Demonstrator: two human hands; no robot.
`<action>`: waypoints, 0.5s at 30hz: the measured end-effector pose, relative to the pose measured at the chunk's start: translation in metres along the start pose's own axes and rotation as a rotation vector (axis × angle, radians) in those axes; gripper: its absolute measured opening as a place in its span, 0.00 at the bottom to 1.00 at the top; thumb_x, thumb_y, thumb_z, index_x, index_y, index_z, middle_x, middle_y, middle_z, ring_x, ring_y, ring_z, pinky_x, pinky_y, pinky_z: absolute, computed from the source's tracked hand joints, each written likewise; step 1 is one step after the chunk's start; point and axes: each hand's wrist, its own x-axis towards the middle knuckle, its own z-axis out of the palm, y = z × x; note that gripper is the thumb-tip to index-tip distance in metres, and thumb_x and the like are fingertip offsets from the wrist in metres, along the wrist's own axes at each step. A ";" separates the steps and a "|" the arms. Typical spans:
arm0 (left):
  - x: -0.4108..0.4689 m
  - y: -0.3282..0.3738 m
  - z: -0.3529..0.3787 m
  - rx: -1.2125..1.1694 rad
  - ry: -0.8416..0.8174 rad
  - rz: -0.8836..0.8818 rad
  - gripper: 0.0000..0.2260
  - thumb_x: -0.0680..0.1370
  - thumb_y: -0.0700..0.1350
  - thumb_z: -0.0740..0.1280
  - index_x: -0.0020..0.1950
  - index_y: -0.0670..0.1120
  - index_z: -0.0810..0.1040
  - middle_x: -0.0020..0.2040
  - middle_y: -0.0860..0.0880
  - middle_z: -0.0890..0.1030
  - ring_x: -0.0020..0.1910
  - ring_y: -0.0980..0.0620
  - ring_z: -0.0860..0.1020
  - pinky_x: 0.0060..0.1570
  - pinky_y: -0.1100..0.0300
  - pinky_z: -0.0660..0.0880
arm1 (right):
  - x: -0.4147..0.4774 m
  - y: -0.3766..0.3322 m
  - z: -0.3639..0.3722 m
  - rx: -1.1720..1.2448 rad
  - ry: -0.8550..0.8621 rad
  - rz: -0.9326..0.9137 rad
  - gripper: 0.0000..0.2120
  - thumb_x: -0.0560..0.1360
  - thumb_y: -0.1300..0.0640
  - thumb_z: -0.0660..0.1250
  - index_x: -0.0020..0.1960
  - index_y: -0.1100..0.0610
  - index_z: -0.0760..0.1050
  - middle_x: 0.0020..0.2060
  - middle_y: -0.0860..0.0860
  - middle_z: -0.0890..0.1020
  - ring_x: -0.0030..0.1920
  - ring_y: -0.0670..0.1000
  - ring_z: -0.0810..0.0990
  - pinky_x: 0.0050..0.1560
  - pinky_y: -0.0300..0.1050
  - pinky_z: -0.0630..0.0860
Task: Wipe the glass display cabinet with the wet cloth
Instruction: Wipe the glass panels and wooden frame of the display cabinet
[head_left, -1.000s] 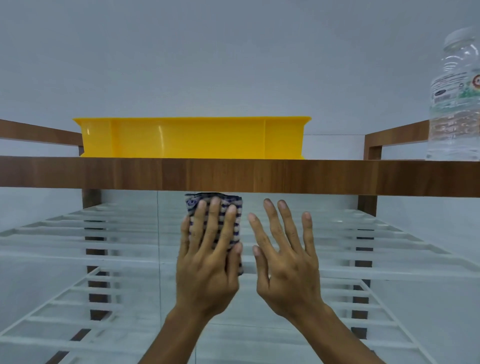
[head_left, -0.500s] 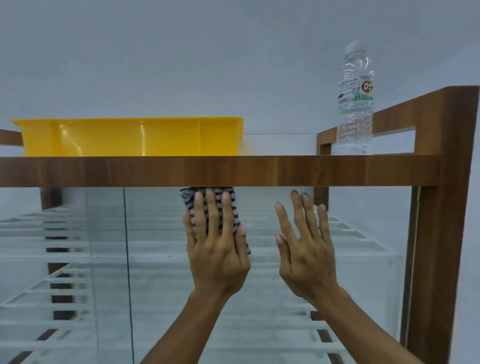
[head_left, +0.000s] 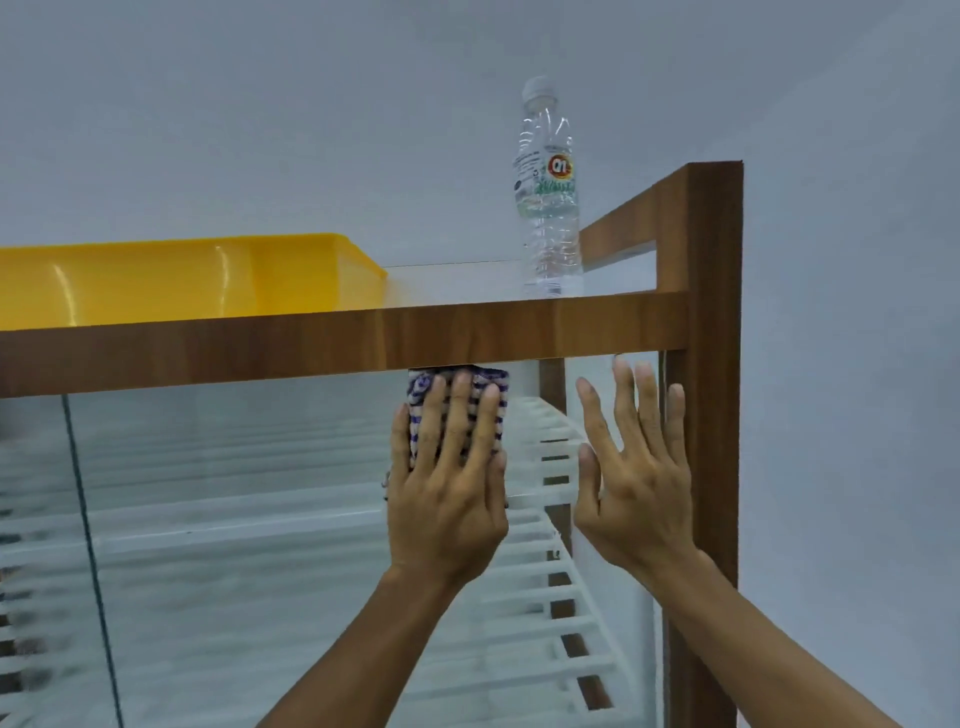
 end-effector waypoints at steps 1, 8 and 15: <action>0.002 0.009 0.002 -0.005 0.020 -0.069 0.26 0.85 0.50 0.56 0.82 0.43 0.62 0.83 0.41 0.58 0.84 0.43 0.53 0.81 0.39 0.52 | -0.003 0.013 -0.005 -0.032 0.009 0.032 0.28 0.81 0.52 0.58 0.79 0.59 0.64 0.80 0.60 0.59 0.82 0.60 0.51 0.80 0.66 0.49; 0.019 0.081 0.026 -0.058 0.010 -0.030 0.26 0.86 0.51 0.51 0.83 0.43 0.58 0.83 0.41 0.55 0.83 0.42 0.52 0.81 0.40 0.48 | -0.020 0.061 -0.009 0.041 0.006 0.007 0.29 0.80 0.61 0.56 0.79 0.66 0.59 0.80 0.61 0.60 0.82 0.60 0.55 0.82 0.59 0.50; 0.033 0.120 0.040 -0.072 -0.011 0.100 0.25 0.87 0.51 0.47 0.84 0.44 0.55 0.84 0.42 0.56 0.83 0.43 0.51 0.82 0.41 0.46 | -0.025 0.063 -0.008 0.180 0.094 0.117 0.25 0.81 0.62 0.53 0.78 0.67 0.62 0.79 0.61 0.63 0.81 0.60 0.58 0.80 0.63 0.57</action>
